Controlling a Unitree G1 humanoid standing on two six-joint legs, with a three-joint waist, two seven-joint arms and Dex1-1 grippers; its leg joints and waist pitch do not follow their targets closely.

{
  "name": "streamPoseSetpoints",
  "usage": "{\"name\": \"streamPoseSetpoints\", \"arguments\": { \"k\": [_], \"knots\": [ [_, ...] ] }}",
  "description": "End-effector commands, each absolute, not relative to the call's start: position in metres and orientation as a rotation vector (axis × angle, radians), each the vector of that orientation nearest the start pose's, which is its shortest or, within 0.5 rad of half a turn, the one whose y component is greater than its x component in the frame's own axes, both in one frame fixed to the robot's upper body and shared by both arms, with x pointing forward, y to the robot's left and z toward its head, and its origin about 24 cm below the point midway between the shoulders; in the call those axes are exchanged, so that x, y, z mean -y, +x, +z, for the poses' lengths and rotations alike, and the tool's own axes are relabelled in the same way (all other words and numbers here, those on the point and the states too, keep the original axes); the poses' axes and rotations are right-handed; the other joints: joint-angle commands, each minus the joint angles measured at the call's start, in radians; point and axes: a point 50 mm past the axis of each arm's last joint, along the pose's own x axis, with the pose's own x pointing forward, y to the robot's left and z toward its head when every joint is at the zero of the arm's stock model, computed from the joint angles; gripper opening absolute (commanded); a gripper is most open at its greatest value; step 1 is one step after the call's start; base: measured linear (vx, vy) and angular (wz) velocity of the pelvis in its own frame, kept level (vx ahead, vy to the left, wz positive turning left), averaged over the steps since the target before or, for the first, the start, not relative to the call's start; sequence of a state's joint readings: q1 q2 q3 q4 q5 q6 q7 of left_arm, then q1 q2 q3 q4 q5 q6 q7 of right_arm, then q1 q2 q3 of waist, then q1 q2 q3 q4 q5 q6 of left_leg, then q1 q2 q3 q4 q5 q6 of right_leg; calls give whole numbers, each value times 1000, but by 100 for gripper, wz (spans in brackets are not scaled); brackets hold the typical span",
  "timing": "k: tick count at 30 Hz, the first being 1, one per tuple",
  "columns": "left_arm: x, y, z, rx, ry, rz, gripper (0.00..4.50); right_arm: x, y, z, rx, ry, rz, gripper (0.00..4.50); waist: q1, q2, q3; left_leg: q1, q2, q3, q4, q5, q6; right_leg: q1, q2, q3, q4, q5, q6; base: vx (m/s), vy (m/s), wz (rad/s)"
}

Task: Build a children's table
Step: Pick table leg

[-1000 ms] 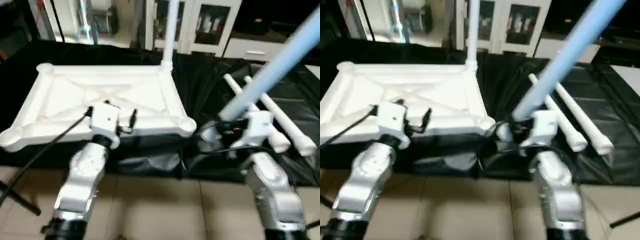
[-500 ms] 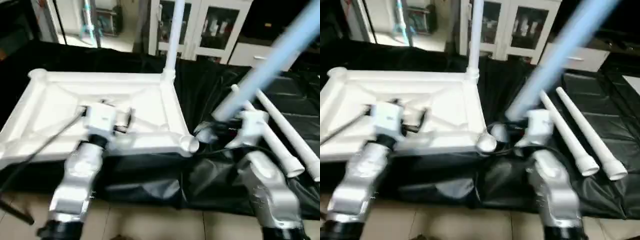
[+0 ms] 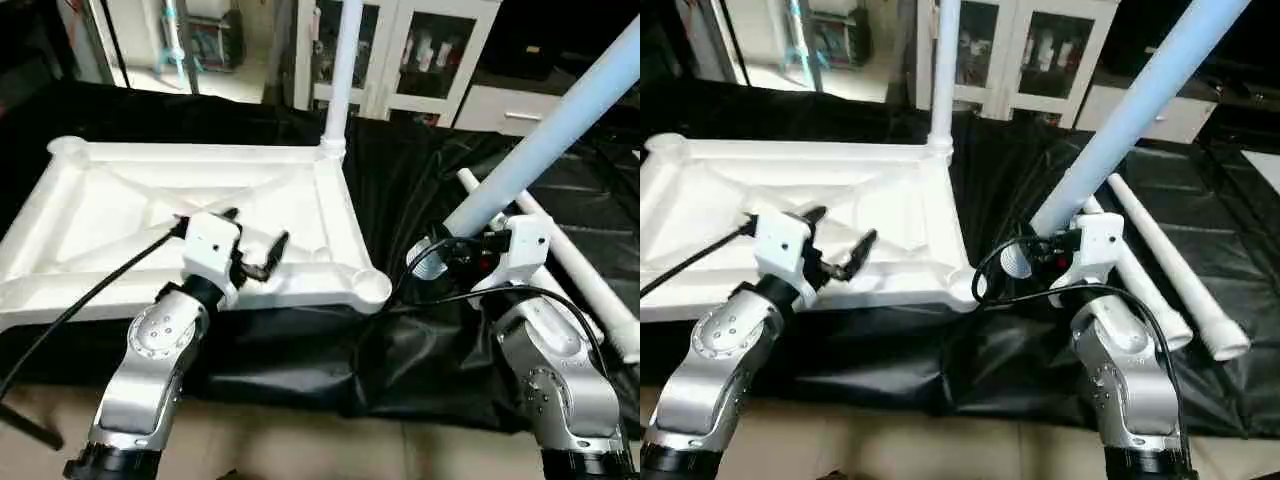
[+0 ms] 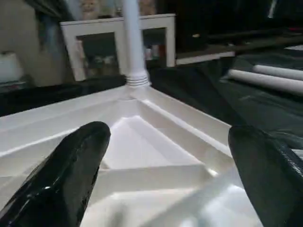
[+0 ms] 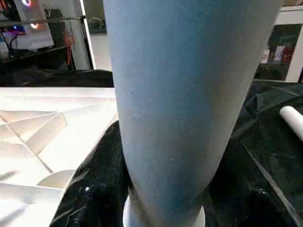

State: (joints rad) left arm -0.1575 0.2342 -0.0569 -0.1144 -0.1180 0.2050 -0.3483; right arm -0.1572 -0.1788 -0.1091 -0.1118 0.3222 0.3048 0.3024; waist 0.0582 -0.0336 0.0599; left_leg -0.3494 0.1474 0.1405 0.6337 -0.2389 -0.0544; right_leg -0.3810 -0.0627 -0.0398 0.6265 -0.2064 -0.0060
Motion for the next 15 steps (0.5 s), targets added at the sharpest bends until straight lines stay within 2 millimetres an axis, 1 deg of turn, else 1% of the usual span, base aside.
{"name": "streamPoseSetpoints", "arguments": {
  "k": [1, 2, 3, 4, 5, 6, 7, 8, 9, 11, 12, 13, 15],
  "knots": [
    [-143, 276, 93, 42, 108, -440, 450, 179, 277, 93, 14, 153, 293, 186, -4, 12, -38, 12, 71, -28, -113, -393, -54, 20, -85, 49, -103, -434, -125, -64, 9, 1],
    [-143, 277, 95, 51, 94, -433, 450, 178, 276, 92, 9, 157, 293, 186, -3, 14, -39, 11, 71, -27, -113, -380, -52, 19, -86, 51, -104, -434, -118, -64, 9, 1],
    [-142, 278, 95, 60, 77, -417, 450, 176, 272, 88, -5, 163, 289, 186, -3, 15, -40, 5, 72, -26, -114, -348, -48, 19, -85, 52, -104, -407, -113, 0, 0, 0],
    [-142, 278, 95, 60, 77, -417, 450, 176, 272, 88, -5, 163, 289, 186, -3, 14, -40, 2, 72, -25, -114, -339, -46, 20, -84, 52, -103, -396, -113, 0, 0, 0],
    [-142, 278, 95, 60, 77, -417, 450, 176, 272, 88, -5, 163, 289, 186, -3, 14, -40, 2, 72, -25, -114, -339, -46, 20, -84, 52, -103, -396, -113, 0, 0, 0],
    [-142, 280, 94, 55, 66, -387, 450, 173, 270, 85, -16, 168, 287, 186, -4, 16, -42, -3, 72, -25, -114, -311, -40, 23, -83, 52, -99, -370, -114, 0, 0, 0],
    [-142, 280, 94, 55, 66, -387, 450, 173, 270, 85, -16, 168, 287, 186, -5, 15, -44, -5, 71, -25, -112, -286, -35, 25, -83, 51, -96, -346, -119, 0, 0, 0],
    [-141, 280, 95, 60, 65, -374, 450, 171, 268, 84, -22, 173, 289, 186, -5, 14, -46, -5, 71, -22, -110, -269, -29, 23, -82, 52, -96, -332, -123, 0, 0, 0],
    [-141, 281, 93, 48, 66, -364, 450, 169, 266, 83, -29, 174, 290, 186, -4, 13, -46, -9, 72, -22, -110, -241, -25, 27, -82, 52, -93, -302, -127, 0, 0, 0],
    [-142, 281, 90, 31, 81, -349, 450, 168, 264, 81, -36, 173, 291, 186, -4, 16, -48, -10, 73, -21, -110, -220, -21, 26, -80, 51, -90, -271, -131, 0, 0, 0],
    [-142, 281, 89, 26, 82, -346, 450, 168, 264, 80, -38, 173, 291, 186, -4, 17, -51, -14, 73, -21, -109, -195, -19, 30, -80, 50, -86, -237, -138, 0, 0, 0],
    [-144, 281, 89, 25, 86, -330, 450, 168, 264, 80, -39, 170, 288, 186, -3, 20, -54, -12, 74, -19, -105, -162, -17, 30, -79, 51, -82, -182, -150, 0, 0, 0],
    [-145, 281, 88, 25, 74, -315, 450, 169, 264, 81, -38, 168, 281, 186, -4, 18, -58, -13, 73, -17, -101, -112, -9, 34, -77, 51, -74, -99, -165, 29, 1, 0]
  ]
}}
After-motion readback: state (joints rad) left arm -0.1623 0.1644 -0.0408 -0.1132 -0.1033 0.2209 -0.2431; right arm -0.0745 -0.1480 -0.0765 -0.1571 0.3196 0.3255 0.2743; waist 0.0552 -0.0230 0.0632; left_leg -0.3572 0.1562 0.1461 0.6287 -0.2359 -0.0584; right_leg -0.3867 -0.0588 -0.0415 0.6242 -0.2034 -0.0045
